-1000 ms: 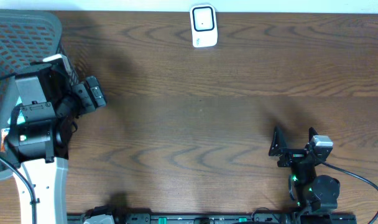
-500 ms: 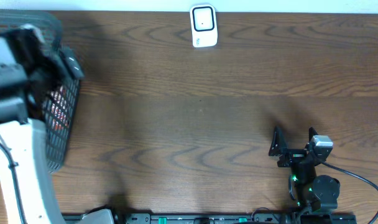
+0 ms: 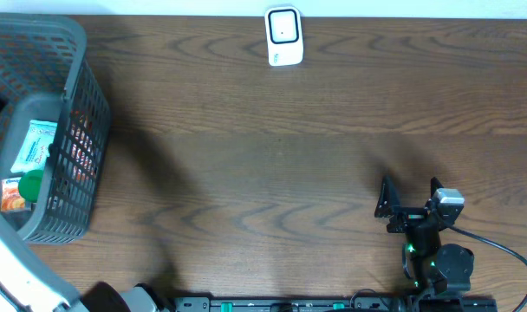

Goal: Scan the item barcode
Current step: 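Raise the left gripper and move it over the grey basket, then lower the left gripper into the basket and grasp the green-lidded jar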

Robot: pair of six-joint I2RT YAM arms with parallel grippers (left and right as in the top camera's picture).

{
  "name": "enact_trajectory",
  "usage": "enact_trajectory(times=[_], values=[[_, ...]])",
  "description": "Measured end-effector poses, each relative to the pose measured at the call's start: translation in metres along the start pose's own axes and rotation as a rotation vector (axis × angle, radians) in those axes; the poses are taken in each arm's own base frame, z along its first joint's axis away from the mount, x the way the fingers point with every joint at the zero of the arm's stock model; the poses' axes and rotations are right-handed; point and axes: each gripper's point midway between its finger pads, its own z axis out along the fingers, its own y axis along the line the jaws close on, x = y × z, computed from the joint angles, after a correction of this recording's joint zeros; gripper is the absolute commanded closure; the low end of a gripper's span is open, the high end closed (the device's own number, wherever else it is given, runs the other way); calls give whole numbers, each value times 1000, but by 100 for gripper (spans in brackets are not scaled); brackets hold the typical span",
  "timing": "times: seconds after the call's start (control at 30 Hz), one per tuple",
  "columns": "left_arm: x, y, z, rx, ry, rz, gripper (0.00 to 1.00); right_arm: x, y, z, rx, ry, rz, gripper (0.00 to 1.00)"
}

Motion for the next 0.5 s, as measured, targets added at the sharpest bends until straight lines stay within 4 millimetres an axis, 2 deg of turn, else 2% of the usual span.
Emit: enact_trajectory(times=[0.2,0.5], values=[[22,22,50,-86,169,-65,2,0,0,0,0,0,0,1],[60,39,97,-161,357,-79,2,0,0,0,0,0,0,1]])
